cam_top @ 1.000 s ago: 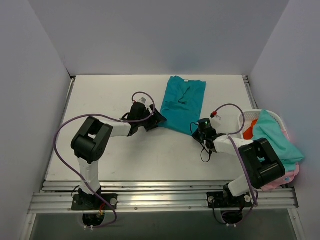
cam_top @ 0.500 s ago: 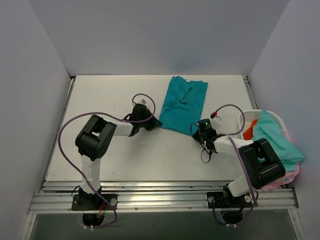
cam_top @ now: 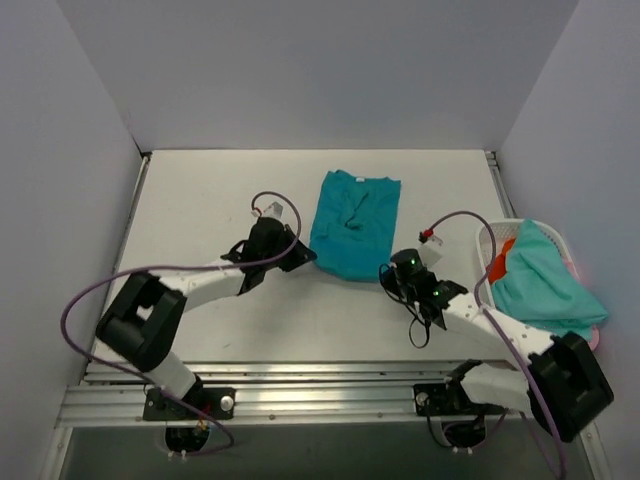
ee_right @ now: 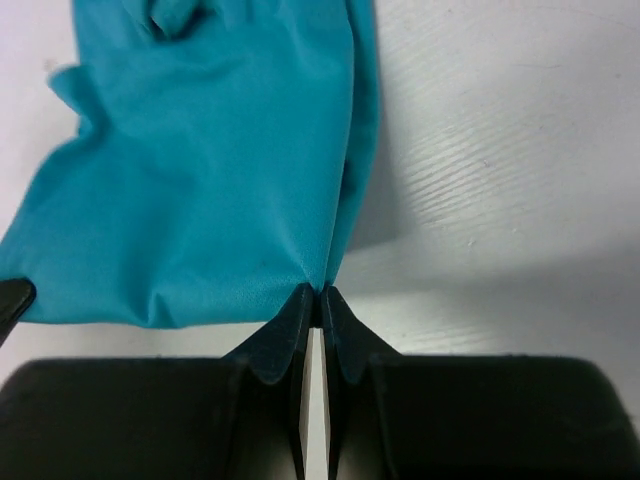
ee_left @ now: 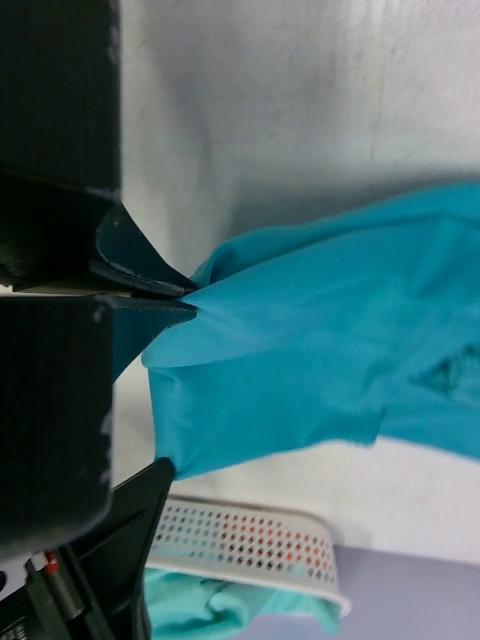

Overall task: Fold and stack the t-shirts
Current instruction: Grab one side of the 2/3 rectangular tshirt with both arms, then fold the long partially folded tshirt into a neat square

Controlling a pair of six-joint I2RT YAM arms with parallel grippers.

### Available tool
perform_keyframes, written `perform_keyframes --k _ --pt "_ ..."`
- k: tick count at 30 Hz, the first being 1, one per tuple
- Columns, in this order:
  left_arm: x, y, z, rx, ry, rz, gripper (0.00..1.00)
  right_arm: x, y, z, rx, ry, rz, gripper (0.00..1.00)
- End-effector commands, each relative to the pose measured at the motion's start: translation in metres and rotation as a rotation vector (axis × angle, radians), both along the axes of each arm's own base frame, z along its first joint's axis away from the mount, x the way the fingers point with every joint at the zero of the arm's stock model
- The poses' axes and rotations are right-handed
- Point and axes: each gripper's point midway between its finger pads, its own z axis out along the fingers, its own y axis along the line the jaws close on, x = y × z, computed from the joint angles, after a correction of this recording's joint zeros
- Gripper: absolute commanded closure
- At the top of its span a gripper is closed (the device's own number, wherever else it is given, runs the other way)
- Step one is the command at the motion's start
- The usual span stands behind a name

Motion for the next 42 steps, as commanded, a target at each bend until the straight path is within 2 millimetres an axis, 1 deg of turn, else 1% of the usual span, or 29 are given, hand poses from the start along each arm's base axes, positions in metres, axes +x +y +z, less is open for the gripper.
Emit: perform_keyframes --k 1,2,4,5,6,9,12,13,15,16,18,19,20,21,22,23,24,26,27,28,33,35,36,37,38,39,40,41,42 --pt "-0.024 0.006 0.031 0.028 -0.07 -0.003 0.98 -0.021 -0.021 0.014 -0.042 -0.004 -0.074 1.0" --pt "-0.031 0.008 0.031 0.037 -0.059 -0.006 0.98 -0.029 -0.02 0.015 -0.051 0.006 -0.059 1.0" --pt "-0.042 0.011 0.045 0.034 -0.084 0.0 0.98 -0.034 -0.021 0.026 -0.038 -0.012 -0.059 1.0" --pt "-0.046 0.015 0.044 0.052 -0.074 0.007 0.98 -0.036 -0.02 0.029 -0.035 -0.018 -0.055 1.0" --pt "-0.048 0.017 0.055 0.042 -0.095 0.009 0.98 -0.035 -0.019 0.034 -0.031 -0.029 -0.053 1.0" --pt "-0.047 0.023 0.07 0.054 -0.112 0.027 0.97 -0.03 -0.022 0.044 -0.051 -0.052 -0.059 1.0" --pt "-0.04 0.025 0.081 0.07 -0.127 0.042 0.96 -0.012 -0.016 0.062 -0.082 -0.085 -0.055 1.0" --pt "-0.034 0.021 0.097 0.052 -0.153 0.042 0.96 -0.001 -0.01 0.072 -0.09 -0.096 -0.051 1.0" --pt "-0.026 0.019 0.101 0.069 -0.153 0.043 0.96 0.011 -0.005 0.081 -0.124 -0.104 -0.043 1.0" --pt "-0.019 0.016 0.116 0.055 -0.174 0.047 0.96 0.024 0.002 0.091 -0.128 -0.113 -0.042 1.0" --pt "-0.012 0.015 0.119 0.066 -0.181 0.047 0.96 0.035 0.008 0.098 -0.149 -0.123 -0.031 1.0" --pt "-0.009 0.014 0.121 0.064 -0.183 0.049 0.96 0.042 0.011 0.096 -0.164 -0.115 -0.028 1.0" --pt "-0.005 0.012 0.129 0.056 -0.196 0.05 0.96 0.051 0.015 0.108 -0.154 -0.136 -0.029 1.0" --pt "0.002 0.014 0.125 0.064 -0.19 0.057 0.96 0.056 0.017 0.11 -0.16 -0.139 -0.028 1.0" --pt "0.005 0.014 0.124 0.065 -0.188 0.058 0.96 0.063 0.017 0.106 -0.177 -0.124 -0.028 1.0" --pt "0.009 0.013 0.128 0.055 -0.192 0.052 0.96 0.071 0.021 0.117 -0.164 -0.144 -0.028 1.0" --pt "0.018 0.016 0.123 0.059 -0.181 0.063 0.96 0.076 0.022 0.12 -0.163 -0.149 -0.031 1.0" --pt "0.027 0.017 0.123 0.042 -0.181 0.056 0.96 0.088 0.023 0.118 -0.168 -0.138 -0.023 1.0" --pt "0.035 0.017 0.118 0.044 -0.171 0.063 0.96 0.095 0.026 0.127 -0.158 -0.154 -0.023 1.0" --pt "0.042 0.021 0.116 0.038 -0.164 0.069 0.96 0.1 0.027 0.122 -0.169 -0.14 -0.021 1.0" --pt "0.072 0.019 0.111 0.002 -0.149 0.04 0.96 0.123 0.025 0.127 -0.177 -0.144 -0.033 1.0" --pt "0.085 0.023 0.11 -0.005 -0.149 0.044 0.96 0.129 0.022 0.126 -0.178 -0.139 -0.035 1.0" --pt "0.09 0.021 0.101 -0.003 -0.133 0.032 0.96 0.133 0.018 0.123 -0.173 -0.13 -0.039 1.0" --pt "0.098 0.022 0.109 -0.011 -0.153 0.035 0.96 0.137 0.017 0.124 -0.165 -0.136 -0.044 1.0" --pt "0.102 0.022 0.108 -0.014 -0.151 0.033 0.97 0.14 0.016 0.123 -0.16 -0.136 -0.044 1.0" --pt "0.107 0.021 0.1 -0.008 -0.14 0.03 0.97 0.145 0.012 0.117 -0.159 -0.124 -0.045 1.0" --pt "0.112 0.019 0.104 -0.021 -0.151 0.022 0.97 0.15 0.011 0.118 -0.156 -0.127 -0.048 1.0" --pt "0.117 0.021 0.097 -0.021 -0.139 0.025 0.97 0.153 0.01 0.115 -0.158 -0.122 -0.048 1.0" --pt "0.12 0.021 0.097 -0.026 -0.137 0.024 0.97 0.158 0.007 0.107 -0.161 -0.103 -0.049 1.0"
